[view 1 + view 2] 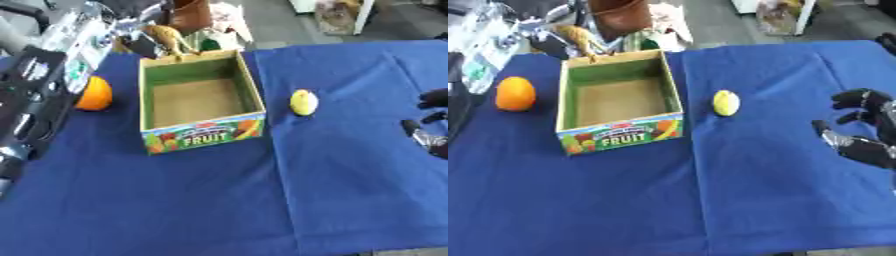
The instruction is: Pick up objects on the table and place them in the box.
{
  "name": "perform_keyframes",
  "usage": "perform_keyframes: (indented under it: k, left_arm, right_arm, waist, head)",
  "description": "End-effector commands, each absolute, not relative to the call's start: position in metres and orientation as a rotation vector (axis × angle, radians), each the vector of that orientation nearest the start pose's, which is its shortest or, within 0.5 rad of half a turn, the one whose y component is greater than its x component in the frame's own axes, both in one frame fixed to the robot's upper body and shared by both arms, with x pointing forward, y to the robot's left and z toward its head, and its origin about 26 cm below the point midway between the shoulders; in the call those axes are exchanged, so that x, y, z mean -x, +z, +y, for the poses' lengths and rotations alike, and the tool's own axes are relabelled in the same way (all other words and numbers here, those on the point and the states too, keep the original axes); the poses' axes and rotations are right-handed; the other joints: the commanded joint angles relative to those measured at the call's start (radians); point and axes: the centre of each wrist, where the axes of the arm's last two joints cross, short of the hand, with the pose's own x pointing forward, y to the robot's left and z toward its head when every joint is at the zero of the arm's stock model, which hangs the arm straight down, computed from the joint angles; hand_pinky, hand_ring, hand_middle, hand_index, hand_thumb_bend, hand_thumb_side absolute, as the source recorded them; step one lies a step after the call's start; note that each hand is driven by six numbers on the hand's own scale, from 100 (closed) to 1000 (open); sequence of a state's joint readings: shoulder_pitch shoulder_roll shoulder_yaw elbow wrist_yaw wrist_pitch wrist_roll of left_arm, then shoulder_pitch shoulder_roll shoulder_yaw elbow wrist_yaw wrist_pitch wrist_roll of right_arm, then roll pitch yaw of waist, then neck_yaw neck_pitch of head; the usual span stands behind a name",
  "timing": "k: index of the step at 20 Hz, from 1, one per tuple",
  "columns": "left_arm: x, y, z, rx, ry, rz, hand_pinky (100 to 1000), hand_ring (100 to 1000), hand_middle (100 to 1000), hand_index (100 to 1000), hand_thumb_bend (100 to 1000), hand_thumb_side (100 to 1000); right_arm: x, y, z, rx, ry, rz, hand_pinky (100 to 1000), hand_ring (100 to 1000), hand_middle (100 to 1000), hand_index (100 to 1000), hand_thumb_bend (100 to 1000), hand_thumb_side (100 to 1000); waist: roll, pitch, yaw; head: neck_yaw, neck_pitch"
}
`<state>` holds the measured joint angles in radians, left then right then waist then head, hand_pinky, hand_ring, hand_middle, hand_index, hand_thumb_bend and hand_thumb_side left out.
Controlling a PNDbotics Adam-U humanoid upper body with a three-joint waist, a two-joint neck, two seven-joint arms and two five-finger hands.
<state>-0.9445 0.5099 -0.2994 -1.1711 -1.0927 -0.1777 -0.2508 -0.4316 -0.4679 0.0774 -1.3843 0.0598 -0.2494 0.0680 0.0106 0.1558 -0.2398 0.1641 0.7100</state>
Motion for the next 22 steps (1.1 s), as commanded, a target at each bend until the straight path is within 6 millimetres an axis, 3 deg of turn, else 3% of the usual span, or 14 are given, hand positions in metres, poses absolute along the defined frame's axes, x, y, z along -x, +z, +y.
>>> perform_keyframes:
  k: [1,5,9,11,12,16,20,22]
  left_arm:
    - [-0.461,0.24,0.232,-1.281,-1.733,-1.548,329,118,100,171,397,157]
    - [-0.465,0.217,0.224,-1.215,-1.794,-1.526,358,144,100,188,412,149]
    - [-0.467,0.198,0.225,-1.146,-1.848,-1.45,423,219,110,258,488,133]
    - [-0.468,0.189,0.229,-1.1,-1.884,-1.394,479,301,193,337,580,122]
    - [-0.468,0.188,0.231,-1.079,-1.905,-1.365,527,383,290,426,650,122]
    - [-0.465,0.197,0.239,-1.031,-1.93,-1.304,601,516,476,603,815,117]
    - [-0.46,0.212,0.247,-1.015,-1.926,-1.302,682,626,610,730,776,100]
    - [-0.456,0.223,0.25,-1.003,-1.946,-1.3,701,654,642,750,764,100]
  right_arm:
    - [-0.383,0.12,-0.316,0.285,0.648,-2.004,566,710,684,694,399,133]
    - [-0.383,0.118,-0.314,0.274,0.653,-2.001,565,710,684,694,391,135]
    - [-0.383,0.117,-0.313,0.269,0.654,-1.998,565,710,684,694,389,135]
    - [-0.383,0.116,-0.313,0.266,0.655,-1.994,565,710,684,694,388,135]
    - [-0.383,0.115,-0.313,0.267,0.655,-1.992,565,710,684,694,387,135]
    - [-0.382,0.114,-0.315,0.271,0.655,-1.988,566,711,684,694,386,136]
    - [-0.382,0.113,-0.316,0.274,0.659,-1.982,566,711,685,695,384,137]
    - [-0.382,0.113,-0.317,0.277,0.659,-1.978,566,711,685,694,384,137]
  waist:
    - [-0.002,-0.011,-0.005]
    - [-0.001,-0.006,-0.012]
    - [0.0,-0.004,-0.014]
    - [0.001,-0.004,-0.014]
    - [0.002,-0.004,-0.014]
    - [0.005,-0.006,-0.01]
    - [0.006,-0.008,-0.006]
    - [0.006,-0.01,-0.003]
  head:
    - [0.007,-0.02]
    - [0.01,-0.024]
    - [0.009,-0.025]
    - [0.008,-0.027]
    - [0.007,-0.027]
    - [0.005,-0.027]
    - [0.003,-0.026]
    - [0.003,-0.025]
